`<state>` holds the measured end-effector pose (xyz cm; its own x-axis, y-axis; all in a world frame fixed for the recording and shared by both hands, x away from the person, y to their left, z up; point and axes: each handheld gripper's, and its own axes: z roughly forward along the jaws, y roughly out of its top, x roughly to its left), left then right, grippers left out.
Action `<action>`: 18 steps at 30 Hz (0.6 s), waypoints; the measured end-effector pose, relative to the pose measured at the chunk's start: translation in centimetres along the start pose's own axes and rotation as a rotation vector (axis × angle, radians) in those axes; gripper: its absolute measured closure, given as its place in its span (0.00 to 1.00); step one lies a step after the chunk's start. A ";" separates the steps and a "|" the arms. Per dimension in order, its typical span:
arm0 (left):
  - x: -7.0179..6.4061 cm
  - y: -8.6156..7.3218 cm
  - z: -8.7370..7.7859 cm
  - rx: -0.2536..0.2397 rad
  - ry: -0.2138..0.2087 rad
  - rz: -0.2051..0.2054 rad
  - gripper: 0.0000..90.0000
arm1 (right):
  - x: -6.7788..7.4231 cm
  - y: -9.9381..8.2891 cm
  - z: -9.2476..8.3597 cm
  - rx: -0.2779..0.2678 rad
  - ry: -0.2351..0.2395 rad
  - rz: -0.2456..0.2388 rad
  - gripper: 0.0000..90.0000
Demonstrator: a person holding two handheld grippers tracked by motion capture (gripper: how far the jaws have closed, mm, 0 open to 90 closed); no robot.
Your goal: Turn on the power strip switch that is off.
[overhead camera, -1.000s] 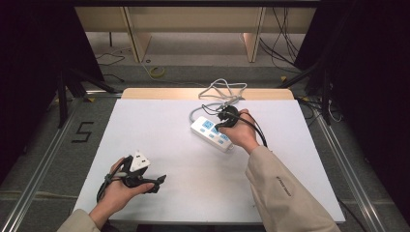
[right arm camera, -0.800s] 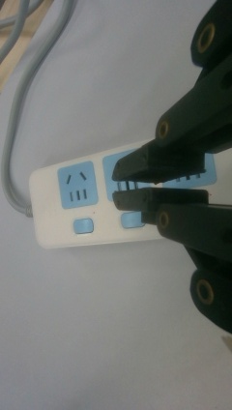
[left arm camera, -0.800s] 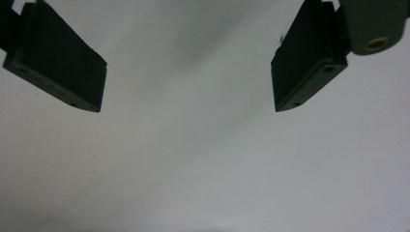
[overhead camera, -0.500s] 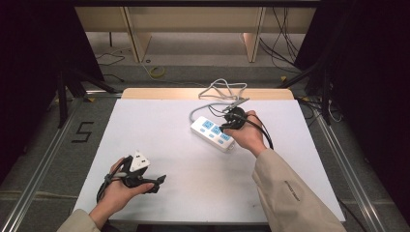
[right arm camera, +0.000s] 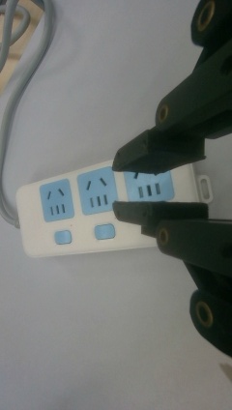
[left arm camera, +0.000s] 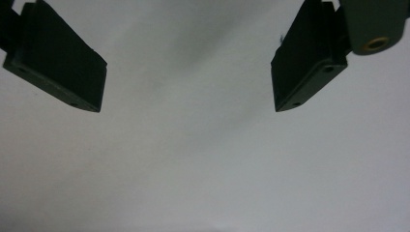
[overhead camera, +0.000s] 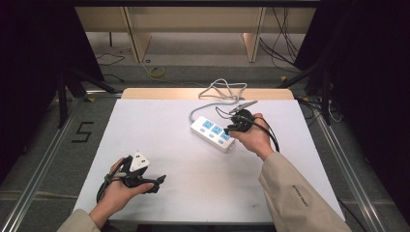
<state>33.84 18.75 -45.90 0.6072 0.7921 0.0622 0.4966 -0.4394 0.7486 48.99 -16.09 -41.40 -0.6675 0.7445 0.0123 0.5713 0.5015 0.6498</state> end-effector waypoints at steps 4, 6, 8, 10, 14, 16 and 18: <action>0.0 0.0 0.0 -0.001 0.000 -0.005 0.13 | -0.2 -0.4 -0.3 -0.002 -0.002 0.004 0.82; 0.0 0.0 0.0 -0.001 0.000 -0.005 0.13 | -0.2 -0.6 -0.3 -0.001 -0.003 0.006 0.81; 0.0 0.0 0.0 -0.001 0.000 -0.005 0.13 | -0.2 -0.8 -0.4 -0.001 -0.003 0.006 0.81; 0.0 0.0 0.0 0.000 0.000 -0.006 0.13 | -0.2 -1.0 -0.6 0.001 -0.004 0.009 0.80; 0.0 0.0 0.0 -0.001 0.000 -0.006 0.13 | -0.3 -1.3 -0.9 -0.004 -0.006 0.004 0.78; 0.0 0.0 0.0 -0.001 0.001 -0.007 0.13 | -0.4 -1.5 -1.1 -0.007 -0.004 0.008 0.77; 0.0 0.0 0.0 -0.002 0.002 -0.008 0.13 | -0.4 -1.7 -1.3 -0.011 -0.004 0.006 0.77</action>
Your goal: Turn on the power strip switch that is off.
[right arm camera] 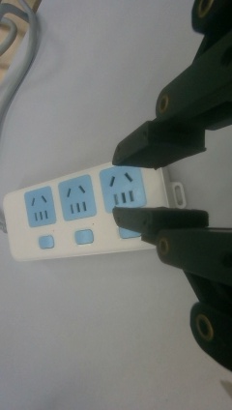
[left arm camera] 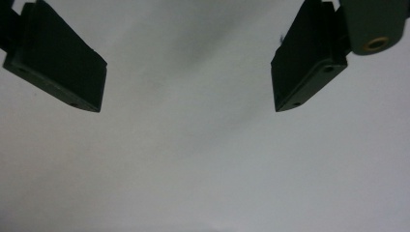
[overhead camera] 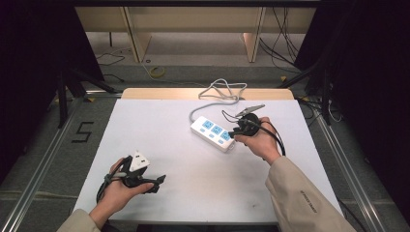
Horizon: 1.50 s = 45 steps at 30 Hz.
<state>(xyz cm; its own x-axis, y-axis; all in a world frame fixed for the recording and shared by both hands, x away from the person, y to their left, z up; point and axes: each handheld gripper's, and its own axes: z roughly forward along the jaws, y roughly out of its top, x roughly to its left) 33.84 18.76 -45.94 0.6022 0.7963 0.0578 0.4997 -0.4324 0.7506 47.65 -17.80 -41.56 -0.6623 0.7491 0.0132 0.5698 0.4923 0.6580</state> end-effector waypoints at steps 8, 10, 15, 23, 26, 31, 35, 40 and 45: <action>0.0 0.0 0.0 0.003 0.000 0.000 0.13 | -0.3 -1.0 -1.0 -0.013 0.001 0.006 0.73; 0.0 0.0 0.0 0.002 0.000 -0.001 0.13 | -0.4 -1.2 -1.3 -0.011 0.001 0.007 0.72; 0.0 0.0 0.0 0.003 0.001 -0.002 0.13 | -0.5 -1.6 -1.9 -0.026 0.001 0.019 0.69; 0.0 0.0 0.0 0.003 0.000 -0.007 0.13 | -0.7 -2.4 -2.7 -0.040 -0.004 0.037 0.64; 0.0 0.0 0.0 0.003 0.000 -0.007 0.13 | -0.9 -2.9 -3.0 -0.044 -0.009 0.044 0.62; 0.0 0.0 0.0 0.003 0.001 -0.007 0.13 | -1.2 -3.8 -3.6 -0.052 -0.011 0.060 0.60; 0.0 0.0 0.0 0.003 0.001 -0.007 0.13 | -1.4 -4.8 -4.2 -0.063 -0.013 0.071 0.57; 0.1 0.0 0.0 0.004 0.002 -0.009 0.13 | -1.5 -6.3 -5.1 -0.085 -0.013 0.091 0.53; 0.1 0.0 0.0 0.003 0.006 -0.010 0.13 | -1.3 -8.4 -5.8 -0.094 -0.014 0.119 0.49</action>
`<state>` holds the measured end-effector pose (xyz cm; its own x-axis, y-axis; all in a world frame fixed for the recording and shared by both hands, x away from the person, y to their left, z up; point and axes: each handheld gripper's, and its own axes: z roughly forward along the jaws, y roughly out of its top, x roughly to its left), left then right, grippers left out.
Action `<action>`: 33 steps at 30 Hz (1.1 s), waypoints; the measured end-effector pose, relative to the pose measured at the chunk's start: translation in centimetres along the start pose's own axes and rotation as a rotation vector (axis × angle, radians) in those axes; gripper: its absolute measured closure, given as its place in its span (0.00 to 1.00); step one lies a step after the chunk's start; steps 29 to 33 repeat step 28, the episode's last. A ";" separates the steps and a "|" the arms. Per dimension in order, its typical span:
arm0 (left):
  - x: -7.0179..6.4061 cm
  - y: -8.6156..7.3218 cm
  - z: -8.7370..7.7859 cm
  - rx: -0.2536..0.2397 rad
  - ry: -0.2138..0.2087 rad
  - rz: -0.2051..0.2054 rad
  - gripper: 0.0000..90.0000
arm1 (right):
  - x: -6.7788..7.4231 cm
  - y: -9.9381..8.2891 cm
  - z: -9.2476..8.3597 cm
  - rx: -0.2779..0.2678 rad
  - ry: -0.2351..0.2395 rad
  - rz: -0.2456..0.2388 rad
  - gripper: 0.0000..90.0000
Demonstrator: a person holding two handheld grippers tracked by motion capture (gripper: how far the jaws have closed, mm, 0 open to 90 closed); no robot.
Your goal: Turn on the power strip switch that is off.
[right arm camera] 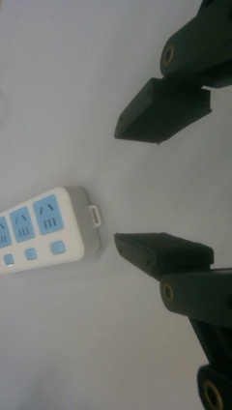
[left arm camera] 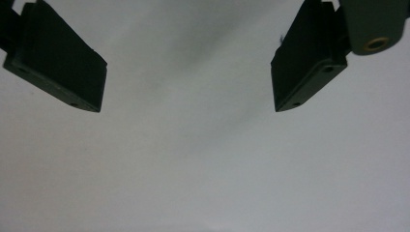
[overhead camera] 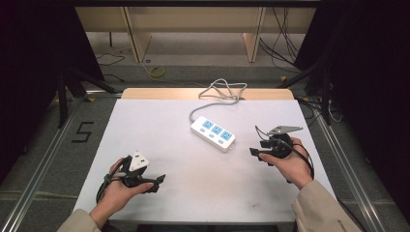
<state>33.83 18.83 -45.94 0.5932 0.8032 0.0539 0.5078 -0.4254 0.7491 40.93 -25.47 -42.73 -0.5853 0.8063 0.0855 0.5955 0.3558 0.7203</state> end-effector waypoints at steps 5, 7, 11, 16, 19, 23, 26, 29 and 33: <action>0.1 -0.1 0.0 0.000 0.002 -0.001 0.13 | 0.2 -2.1 -0.9 -0.013 0.006 0.006 0.46; 0.1 -0.1 -0.1 -0.001 0.001 -0.003 0.13 | 0.2 -2.8 -1.3 -0.022 0.006 0.012 0.45; 0.1 -0.1 -0.1 -0.001 0.001 -0.003 0.13 | 0.2 -4.2 -1.9 -0.036 0.010 0.023 0.41; 0.1 -0.1 -0.1 -0.001 -0.002 -0.003 0.13 | 0.3 -5.6 -2.4 -0.047 0.010 0.043 0.38; 0.1 -0.1 0.0 0.004 -0.002 -0.002 0.13 | 0.4 -6.2 -2.8 -0.057 0.009 0.045 0.37; 0.0 0.0 0.0 0.004 -0.005 -0.001 0.13 | 0.4 -6.5 -3.1 -0.073 0.009 0.050 0.36; -0.1 0.0 0.1 0.003 -0.011 -0.003 0.13 | 0.4 -6.6 -3.2 -0.077 0.007 0.051 0.36; -0.3 0.1 0.2 0.002 -0.020 -0.003 0.13 | 0.5 -6.6 -3.4 -0.083 0.006 0.053 0.36; -0.3 0.1 0.2 0.002 -0.020 -0.003 0.13 | 0.5 -6.6 -3.4 -0.083 0.006 0.053 0.36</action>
